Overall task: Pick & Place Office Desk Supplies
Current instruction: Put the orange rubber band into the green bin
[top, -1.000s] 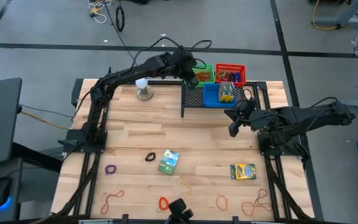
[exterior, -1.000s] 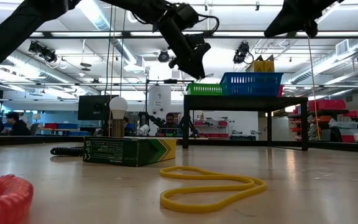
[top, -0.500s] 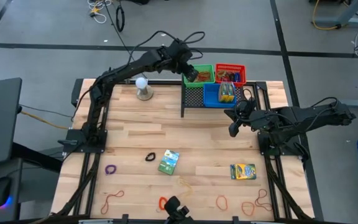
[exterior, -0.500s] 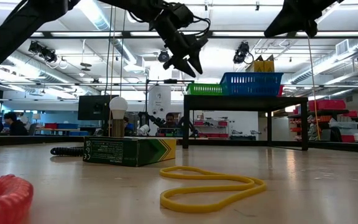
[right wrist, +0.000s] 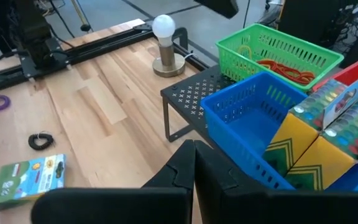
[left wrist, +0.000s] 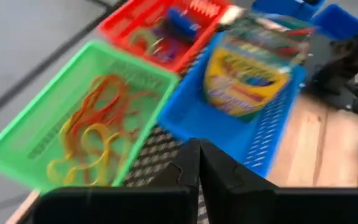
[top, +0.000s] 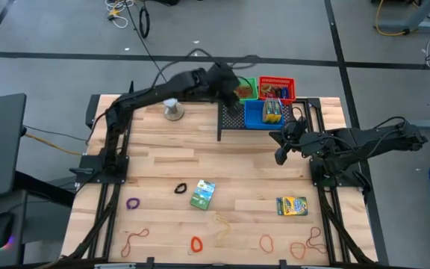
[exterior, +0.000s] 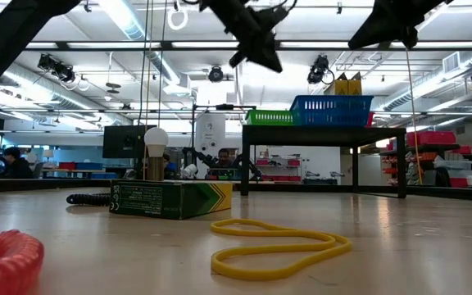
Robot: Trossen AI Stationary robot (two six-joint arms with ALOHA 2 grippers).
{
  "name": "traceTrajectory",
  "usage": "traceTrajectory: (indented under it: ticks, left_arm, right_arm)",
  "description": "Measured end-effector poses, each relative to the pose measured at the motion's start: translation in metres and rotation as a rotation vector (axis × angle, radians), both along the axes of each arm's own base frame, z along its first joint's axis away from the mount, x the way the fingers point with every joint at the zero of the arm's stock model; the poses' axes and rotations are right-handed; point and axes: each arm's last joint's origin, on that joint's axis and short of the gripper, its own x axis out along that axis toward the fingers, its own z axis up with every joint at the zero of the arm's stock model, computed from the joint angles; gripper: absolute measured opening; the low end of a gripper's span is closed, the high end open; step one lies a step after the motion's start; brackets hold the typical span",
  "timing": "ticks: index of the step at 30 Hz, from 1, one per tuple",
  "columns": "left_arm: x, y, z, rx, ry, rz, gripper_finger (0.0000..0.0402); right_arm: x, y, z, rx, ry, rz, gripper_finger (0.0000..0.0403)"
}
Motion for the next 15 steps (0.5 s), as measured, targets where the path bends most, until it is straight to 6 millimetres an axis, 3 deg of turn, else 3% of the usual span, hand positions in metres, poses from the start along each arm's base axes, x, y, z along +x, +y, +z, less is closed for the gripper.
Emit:
traceTrajectory:
  ticks: [5,11,15]
  left_arm:
    - [0.012,-0.027,0.005,0.066,-0.035,-0.065,0.0005]
    - [0.017,-0.042,0.004,0.068,-0.039,-0.1,0.0005]
    - [0.03,-0.054,-0.012,0.075,-0.119,-0.121,0.0004]
  right_arm:
    - [0.0,0.0,0.0,-0.019,0.016,0.02,0.0009]
    - [0.0,0.0,0.0,-0.02,0.017,0.023,0.0009]
    - [0.0,0.0,0.0,-0.02,0.017,0.023,0.0009]
